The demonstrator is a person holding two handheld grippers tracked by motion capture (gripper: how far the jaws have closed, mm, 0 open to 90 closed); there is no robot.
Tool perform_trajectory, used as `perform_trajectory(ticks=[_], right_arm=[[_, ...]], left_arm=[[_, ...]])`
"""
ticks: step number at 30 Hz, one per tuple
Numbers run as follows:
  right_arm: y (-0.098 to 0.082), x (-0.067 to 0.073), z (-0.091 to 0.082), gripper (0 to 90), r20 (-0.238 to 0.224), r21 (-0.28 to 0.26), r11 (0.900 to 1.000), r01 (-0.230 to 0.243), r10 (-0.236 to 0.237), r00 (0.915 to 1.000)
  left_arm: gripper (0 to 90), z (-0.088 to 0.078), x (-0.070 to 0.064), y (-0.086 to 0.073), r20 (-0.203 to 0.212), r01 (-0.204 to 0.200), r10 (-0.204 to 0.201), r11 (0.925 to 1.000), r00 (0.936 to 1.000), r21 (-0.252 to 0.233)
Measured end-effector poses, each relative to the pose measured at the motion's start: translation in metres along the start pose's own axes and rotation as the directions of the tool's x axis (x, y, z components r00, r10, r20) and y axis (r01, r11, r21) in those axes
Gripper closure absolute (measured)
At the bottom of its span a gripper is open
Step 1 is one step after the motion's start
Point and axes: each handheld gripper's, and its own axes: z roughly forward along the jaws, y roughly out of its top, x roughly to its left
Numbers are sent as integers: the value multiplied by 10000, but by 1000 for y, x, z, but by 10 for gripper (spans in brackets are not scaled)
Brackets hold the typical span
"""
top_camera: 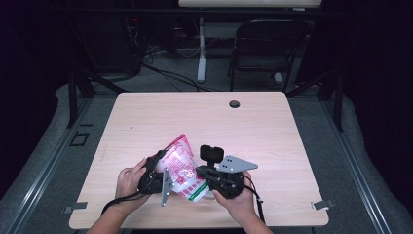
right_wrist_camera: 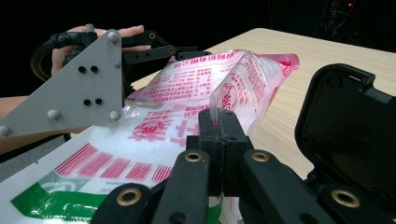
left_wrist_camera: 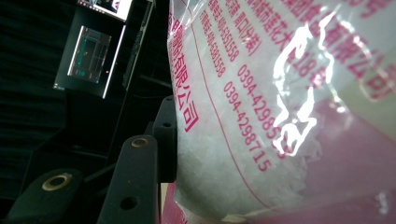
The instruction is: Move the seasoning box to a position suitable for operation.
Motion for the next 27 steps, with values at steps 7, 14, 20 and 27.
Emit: perform_trajectory(ticks=[7,14,20,27], right_arm=[[-1,3,0,900,-29,-45,10000,30,-30,10000],[-2,4,-1,900,-19,41,10000,44,-44,10000],[-4,4,0,900,-54,113,9999,32,-31,10000],[-8,3,-2,900,-86,196,9998,-3,5,10000]], left_arm=[[626,-2,1,-1,-203,-207,205,9997,9996,-105],[626,-3,-1,0,-384,-423,417,9990,9984,-144],[626,-3,-2,0,-543,-679,671,9976,9963,-139],[627,-3,-3,4,-639,-899,895,9959,9939,-37]])
